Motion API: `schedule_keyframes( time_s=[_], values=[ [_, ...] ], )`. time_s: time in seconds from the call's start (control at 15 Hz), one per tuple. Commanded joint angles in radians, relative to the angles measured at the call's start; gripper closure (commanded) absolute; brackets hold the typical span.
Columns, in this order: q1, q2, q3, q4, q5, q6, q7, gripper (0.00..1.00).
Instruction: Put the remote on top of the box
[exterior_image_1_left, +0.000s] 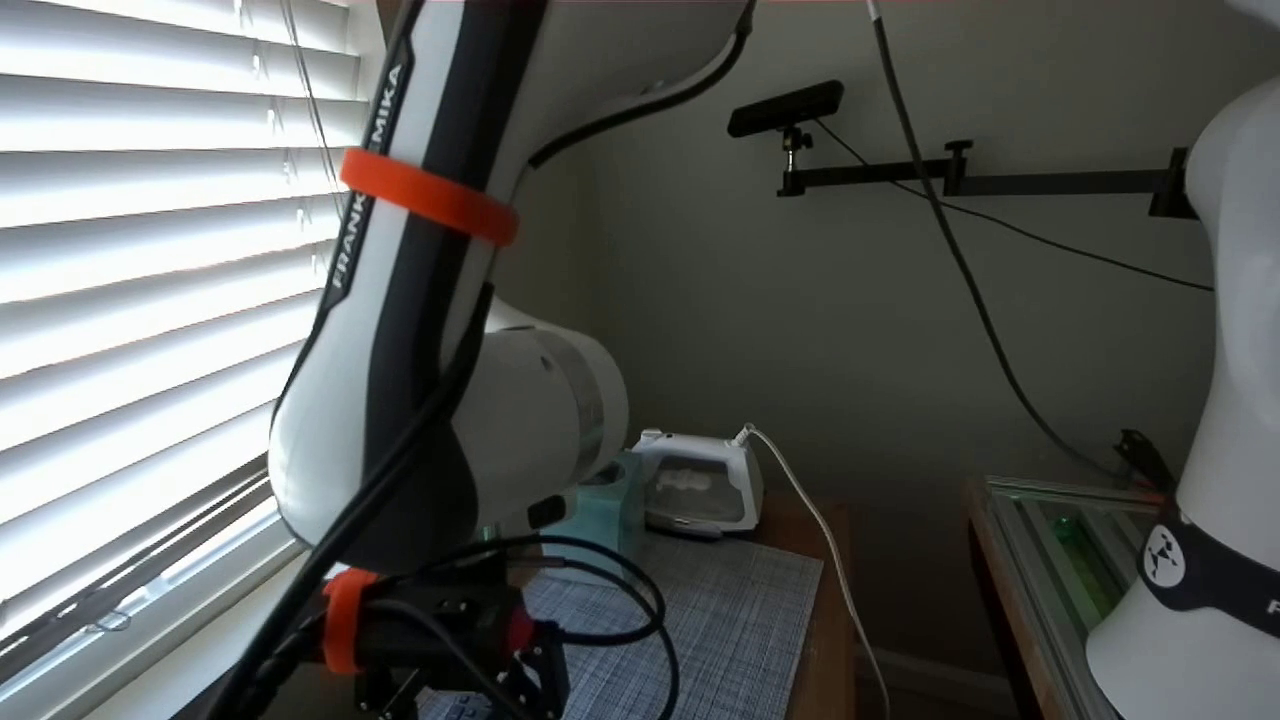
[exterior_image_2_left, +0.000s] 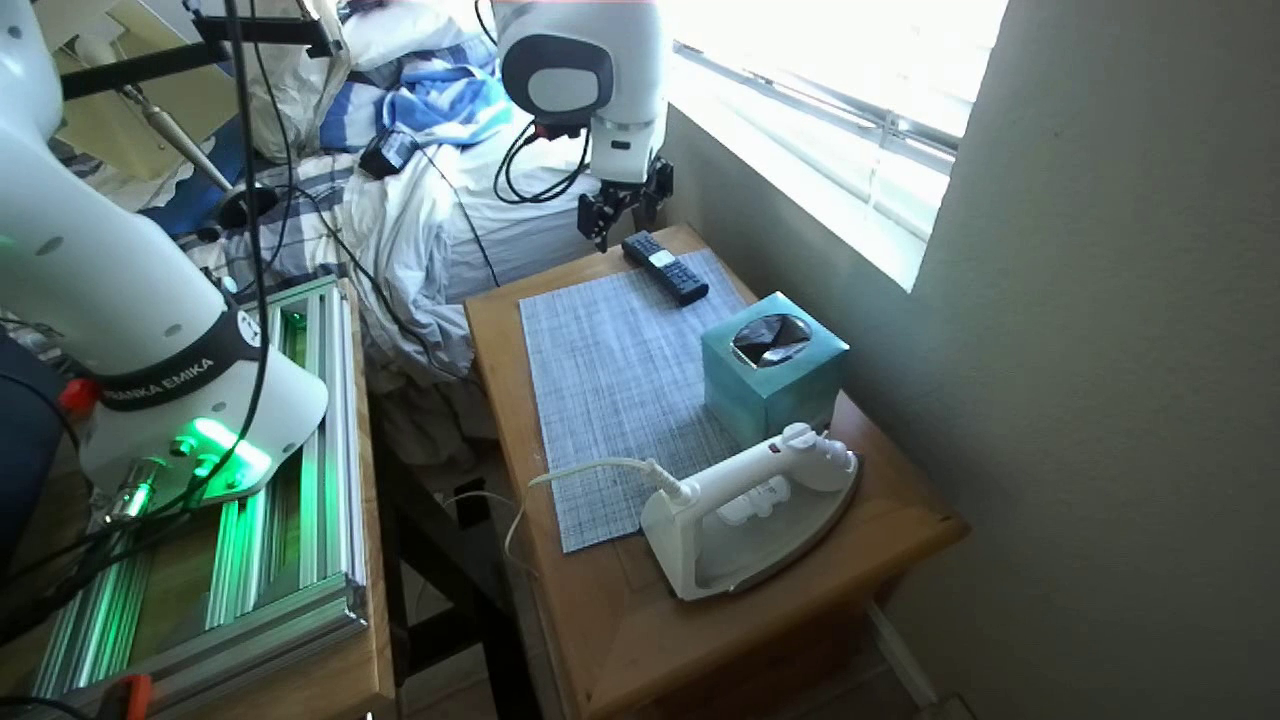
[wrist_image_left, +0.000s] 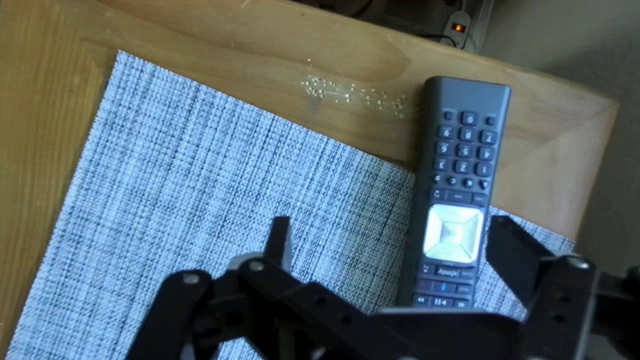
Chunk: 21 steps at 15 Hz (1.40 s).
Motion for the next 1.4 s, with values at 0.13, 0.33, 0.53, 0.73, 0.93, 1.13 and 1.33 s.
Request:
schedule_keyframes(
  time_s=[0.13,0.33,0.53,0.73,0.93,1.13,1.33],
  values=[
    [0.048,0.142,-0.013,0.116,0.020,0.109,-0.003,0.00],
    [0.089,0.194,-0.049,0.171,0.001,0.133,0.029,0.00],
    [0.120,0.228,-0.084,0.210,-0.005,0.144,0.052,0.00],
    [0.143,0.249,-0.115,0.234,-0.012,0.138,0.073,0.02],
    [0.155,0.258,-0.134,0.241,-0.015,0.137,0.086,0.16],
    [0.163,0.264,-0.144,0.244,-0.018,0.137,0.091,0.41],
    [0.178,0.261,-0.159,0.241,-0.029,0.124,0.095,0.63]
  ],
)
